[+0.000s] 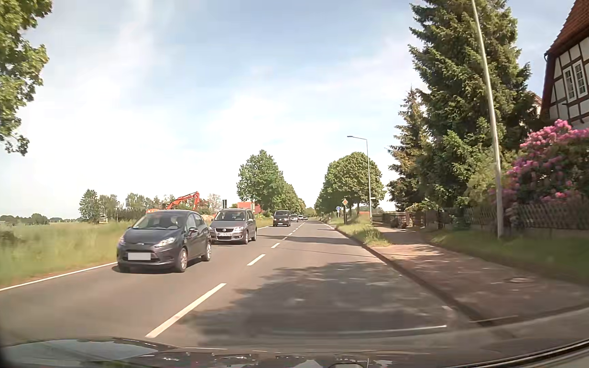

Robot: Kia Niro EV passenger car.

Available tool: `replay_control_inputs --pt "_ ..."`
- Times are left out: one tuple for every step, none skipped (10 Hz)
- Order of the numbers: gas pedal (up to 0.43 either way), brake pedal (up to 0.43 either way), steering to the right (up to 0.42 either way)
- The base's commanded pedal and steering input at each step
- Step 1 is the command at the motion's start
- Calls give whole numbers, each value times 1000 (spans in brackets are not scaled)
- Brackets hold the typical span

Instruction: Follow the waypoints while adhering to traffic rules and regulations

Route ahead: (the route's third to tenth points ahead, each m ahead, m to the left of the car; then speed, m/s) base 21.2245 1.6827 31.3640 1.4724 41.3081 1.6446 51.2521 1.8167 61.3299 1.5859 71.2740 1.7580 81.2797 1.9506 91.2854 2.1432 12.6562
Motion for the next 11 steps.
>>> replay_control_inputs --pt "59 0 -3" --pt "59 0 -2" --pt "59 0 -2" --pt "59 0 -2" --pt "59 0 -1" --pt "59 0 -2" --pt "59 0 -1" --pt "59 0 -1" --pt "59 0 -2" --pt "59 0 -1" --pt "59 0 -1"
